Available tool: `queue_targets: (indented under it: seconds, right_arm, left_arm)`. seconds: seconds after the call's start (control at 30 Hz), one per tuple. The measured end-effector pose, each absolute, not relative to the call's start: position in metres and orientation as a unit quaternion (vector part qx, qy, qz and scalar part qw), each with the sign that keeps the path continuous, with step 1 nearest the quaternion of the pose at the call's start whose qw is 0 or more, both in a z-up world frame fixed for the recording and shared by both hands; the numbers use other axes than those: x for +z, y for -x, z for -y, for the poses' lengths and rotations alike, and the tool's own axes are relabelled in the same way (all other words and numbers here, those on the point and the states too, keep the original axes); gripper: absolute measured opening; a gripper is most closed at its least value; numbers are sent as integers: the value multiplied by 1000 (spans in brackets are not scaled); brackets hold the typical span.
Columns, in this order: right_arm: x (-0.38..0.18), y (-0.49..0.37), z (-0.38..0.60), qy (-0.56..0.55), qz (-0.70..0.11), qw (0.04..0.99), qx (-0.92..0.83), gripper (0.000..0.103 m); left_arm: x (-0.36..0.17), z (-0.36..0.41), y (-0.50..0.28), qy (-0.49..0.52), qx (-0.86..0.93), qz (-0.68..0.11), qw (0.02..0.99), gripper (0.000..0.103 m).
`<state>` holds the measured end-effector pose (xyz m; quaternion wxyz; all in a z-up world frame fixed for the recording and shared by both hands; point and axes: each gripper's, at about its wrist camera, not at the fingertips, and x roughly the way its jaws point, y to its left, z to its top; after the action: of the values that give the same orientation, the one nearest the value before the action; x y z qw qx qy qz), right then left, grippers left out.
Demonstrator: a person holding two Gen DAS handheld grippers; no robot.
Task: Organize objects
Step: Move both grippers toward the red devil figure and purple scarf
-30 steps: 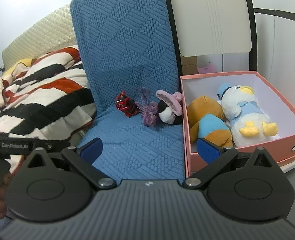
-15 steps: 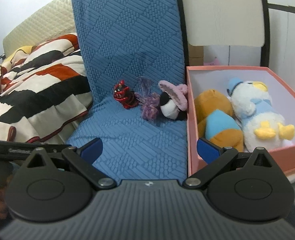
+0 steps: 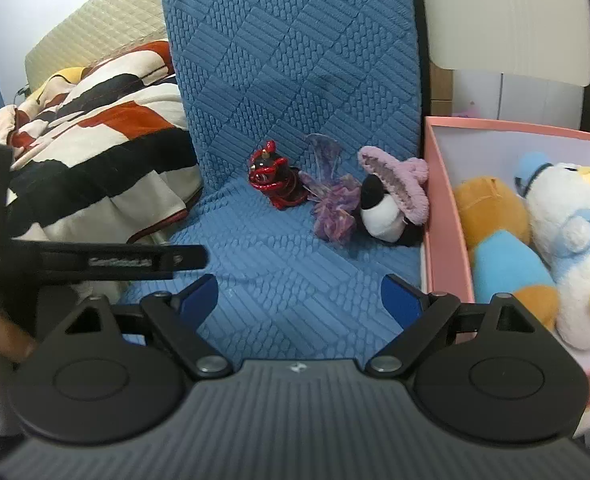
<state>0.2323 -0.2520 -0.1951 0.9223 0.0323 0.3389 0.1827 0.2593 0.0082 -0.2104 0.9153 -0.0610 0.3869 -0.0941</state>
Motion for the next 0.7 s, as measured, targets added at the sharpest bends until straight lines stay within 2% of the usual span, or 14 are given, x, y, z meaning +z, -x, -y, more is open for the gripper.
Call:
queue_targets:
  seconds: [0.1, 0.17, 0.33, 0.6, 0.7]
  right_arm:
    - [-202, -246, 247, -27, -348, 921, 173, 87]
    - [-205, -255, 244, -28, -350, 921, 171, 76]
    - [-212, -282, 234, -6, -342, 926, 163, 66]
    - [-225, -328, 212, 15, -336, 930, 146, 64]
    - [-232, -343, 197, 51, -331, 931, 148, 61]
  left_arm:
    - [-219, -6, -280, 50, -94, -399, 911, 90]
    - [-225, -6, -293, 51, -93, -404, 909, 90]
    - [-237, -5, -326, 53, -91, -423, 900, 90]
    - [-251, 3, -377, 57, -99, -438, 892, 89]
    - [-257, 2, -398, 65, -97, -443, 889, 84]
